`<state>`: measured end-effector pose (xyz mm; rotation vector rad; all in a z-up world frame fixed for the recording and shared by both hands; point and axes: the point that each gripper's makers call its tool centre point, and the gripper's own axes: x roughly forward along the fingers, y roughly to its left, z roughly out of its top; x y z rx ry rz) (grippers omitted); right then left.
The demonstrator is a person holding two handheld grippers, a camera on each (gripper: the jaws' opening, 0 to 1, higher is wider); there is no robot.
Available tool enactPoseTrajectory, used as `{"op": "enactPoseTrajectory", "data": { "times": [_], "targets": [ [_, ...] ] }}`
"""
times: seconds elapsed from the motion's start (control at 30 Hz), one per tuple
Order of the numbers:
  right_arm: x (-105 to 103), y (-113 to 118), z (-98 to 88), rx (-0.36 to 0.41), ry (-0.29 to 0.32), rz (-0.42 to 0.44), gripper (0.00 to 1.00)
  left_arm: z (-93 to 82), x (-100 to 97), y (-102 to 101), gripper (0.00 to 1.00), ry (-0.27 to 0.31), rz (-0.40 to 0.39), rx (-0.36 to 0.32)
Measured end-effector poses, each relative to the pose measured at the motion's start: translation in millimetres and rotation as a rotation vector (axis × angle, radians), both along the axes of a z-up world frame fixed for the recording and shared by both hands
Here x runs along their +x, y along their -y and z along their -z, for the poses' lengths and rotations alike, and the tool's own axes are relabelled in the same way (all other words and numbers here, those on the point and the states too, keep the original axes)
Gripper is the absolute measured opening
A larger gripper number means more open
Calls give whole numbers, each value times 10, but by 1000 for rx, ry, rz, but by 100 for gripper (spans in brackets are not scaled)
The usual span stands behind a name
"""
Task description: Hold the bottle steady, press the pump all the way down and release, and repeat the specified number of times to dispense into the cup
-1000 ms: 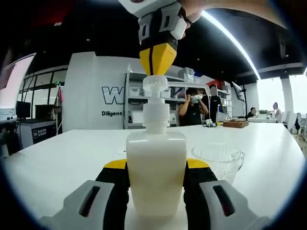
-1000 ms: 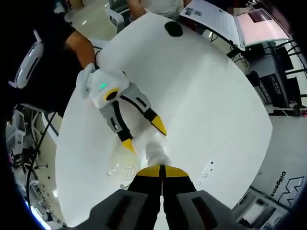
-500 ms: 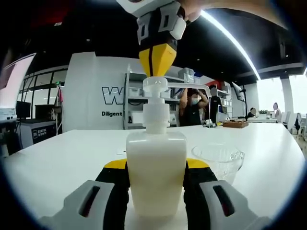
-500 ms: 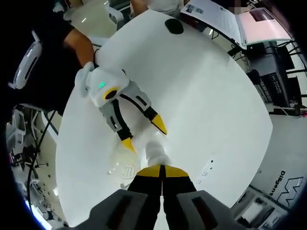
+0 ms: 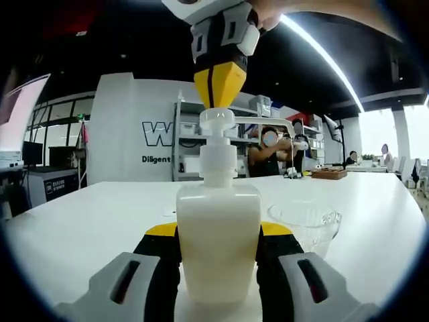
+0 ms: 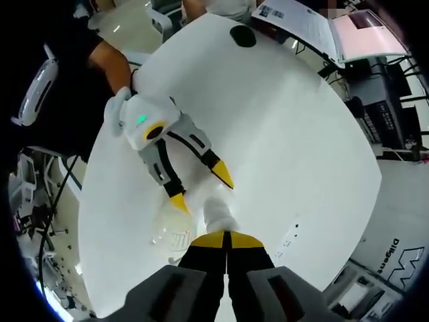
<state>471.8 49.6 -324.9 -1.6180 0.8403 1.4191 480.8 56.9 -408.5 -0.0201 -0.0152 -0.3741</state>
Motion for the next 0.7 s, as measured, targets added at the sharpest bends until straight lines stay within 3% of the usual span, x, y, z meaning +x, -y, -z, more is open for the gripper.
{"op": "enactPoseTrajectory", "data": {
  "times": [0.43, 0.7],
  "targets": [
    [13, 2, -5, 61, -17, 32, 0, -3, -29, 0, 41, 2, -1, -3],
    [5, -13, 1, 41, -3, 19, 0, -3, -50, -2, 41, 2, -1, -5]
  ]
}}
